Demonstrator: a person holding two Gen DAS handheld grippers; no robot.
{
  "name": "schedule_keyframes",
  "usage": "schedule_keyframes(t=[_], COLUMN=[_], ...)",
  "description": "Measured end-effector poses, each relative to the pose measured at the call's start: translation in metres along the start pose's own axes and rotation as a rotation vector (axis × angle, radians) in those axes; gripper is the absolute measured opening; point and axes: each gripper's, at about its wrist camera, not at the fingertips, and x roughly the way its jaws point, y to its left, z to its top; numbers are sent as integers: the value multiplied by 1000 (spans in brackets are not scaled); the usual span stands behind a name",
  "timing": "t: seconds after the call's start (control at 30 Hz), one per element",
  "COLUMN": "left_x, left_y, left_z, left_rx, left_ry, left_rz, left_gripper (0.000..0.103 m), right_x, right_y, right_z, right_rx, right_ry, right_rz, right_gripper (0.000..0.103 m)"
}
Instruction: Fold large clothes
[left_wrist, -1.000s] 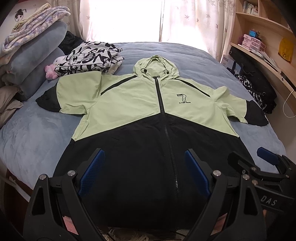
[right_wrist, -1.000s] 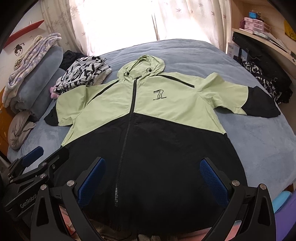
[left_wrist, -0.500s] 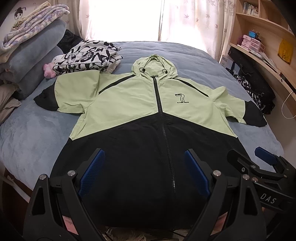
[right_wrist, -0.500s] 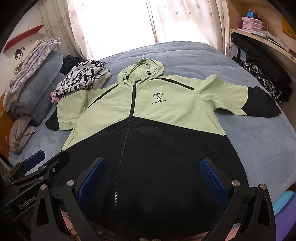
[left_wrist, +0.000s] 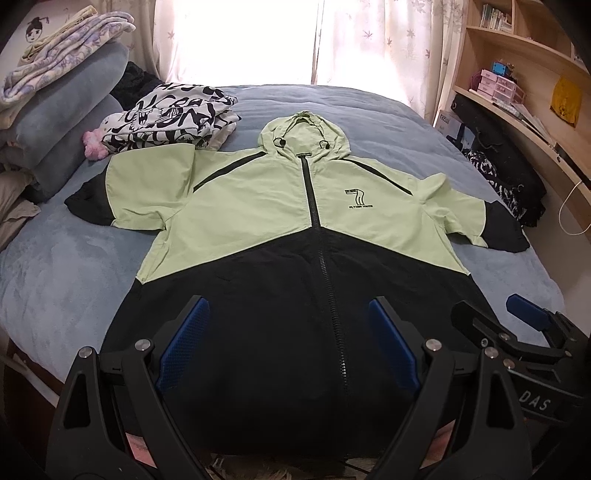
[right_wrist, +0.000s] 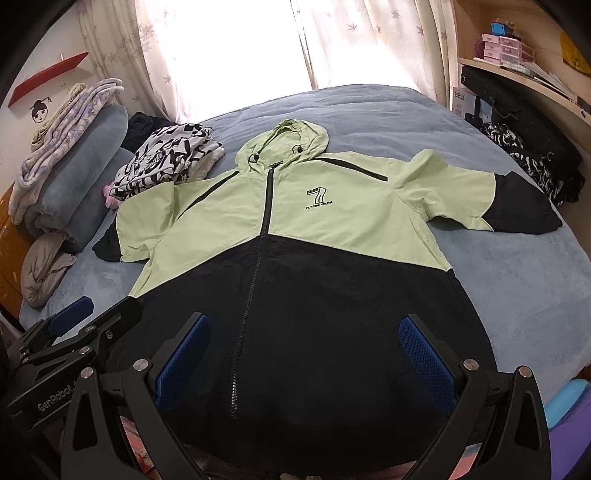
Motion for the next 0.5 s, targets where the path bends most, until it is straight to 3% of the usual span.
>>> schedule_keyframes(t=[0.27,0.5], left_x=[-3,-8], left_y=[-6,-12], left_z=[6,27], left_rx=[29,56], left_ry=[-20,-56], left_rz=[5,52], left_gripper=[87,87], right_x=[-9,-27], right_y=[0,0], right_z=[4,28], right_rx=[-25,-61], right_ry=[-23,-87], right_rz=[-8,1], right_gripper=[103,103])
